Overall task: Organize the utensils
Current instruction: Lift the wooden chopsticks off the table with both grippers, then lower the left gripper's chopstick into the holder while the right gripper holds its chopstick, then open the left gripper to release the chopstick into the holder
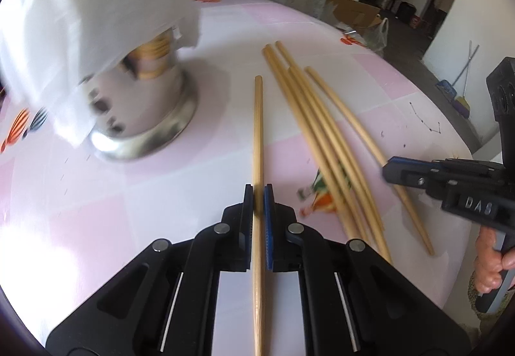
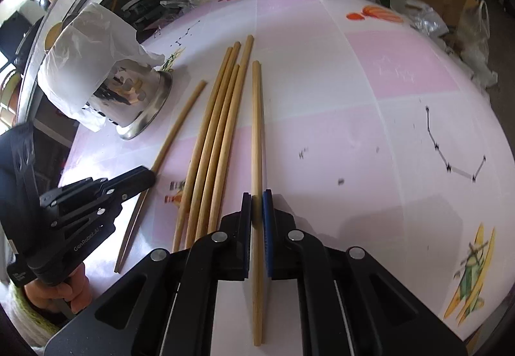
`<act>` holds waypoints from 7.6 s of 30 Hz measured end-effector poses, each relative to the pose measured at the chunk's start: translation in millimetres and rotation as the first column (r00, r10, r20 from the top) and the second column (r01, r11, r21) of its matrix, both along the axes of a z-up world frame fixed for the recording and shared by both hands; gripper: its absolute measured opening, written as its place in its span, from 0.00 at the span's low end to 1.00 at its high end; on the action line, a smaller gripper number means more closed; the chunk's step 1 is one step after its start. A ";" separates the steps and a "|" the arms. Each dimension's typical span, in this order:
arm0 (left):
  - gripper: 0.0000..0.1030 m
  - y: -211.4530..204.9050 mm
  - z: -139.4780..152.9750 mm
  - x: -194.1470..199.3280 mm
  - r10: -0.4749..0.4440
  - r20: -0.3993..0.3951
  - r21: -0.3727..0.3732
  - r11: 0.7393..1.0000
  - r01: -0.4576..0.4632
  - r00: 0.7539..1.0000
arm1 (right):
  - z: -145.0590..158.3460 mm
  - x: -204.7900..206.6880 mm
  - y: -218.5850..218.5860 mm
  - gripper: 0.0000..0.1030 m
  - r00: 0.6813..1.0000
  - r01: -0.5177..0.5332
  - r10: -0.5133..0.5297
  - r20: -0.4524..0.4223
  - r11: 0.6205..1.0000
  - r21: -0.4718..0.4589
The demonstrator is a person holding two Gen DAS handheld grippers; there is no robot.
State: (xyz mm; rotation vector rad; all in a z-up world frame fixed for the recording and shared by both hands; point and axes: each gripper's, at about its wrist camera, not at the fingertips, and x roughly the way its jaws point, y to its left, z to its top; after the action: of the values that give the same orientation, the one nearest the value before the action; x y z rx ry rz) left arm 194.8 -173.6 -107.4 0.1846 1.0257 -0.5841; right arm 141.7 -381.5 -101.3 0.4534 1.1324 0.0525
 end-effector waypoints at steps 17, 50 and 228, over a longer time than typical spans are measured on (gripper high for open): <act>0.08 70.9 2.1 -33.1 0.128 -0.152 0.023 0.992 -0.126 0.980 | 4.2 -30.5 29.3 0.08 0.997 -0.042 0.044 -0.069 0.999 0.028; 0.05 32.4 8.2 28.3 0.106 -0.037 0.114 0.988 -0.101 0.994 | 7.9 -31.0 23.8 0.15 0.999 -0.040 0.041 -0.023 0.998 0.040; 0.81 153.4 214.6 35.9 0.416 0.412 -0.481 0.855 -0.194 0.810 | 254.7 82.4 48.2 0.07 0.794 -0.243 0.177 0.582 0.969 0.037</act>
State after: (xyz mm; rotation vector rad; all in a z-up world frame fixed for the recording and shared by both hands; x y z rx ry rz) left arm 230.7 -20.2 107.2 -0.2106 0.3818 -0.4049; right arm 224.1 -333.4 153.4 0.3700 0.5709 0.4270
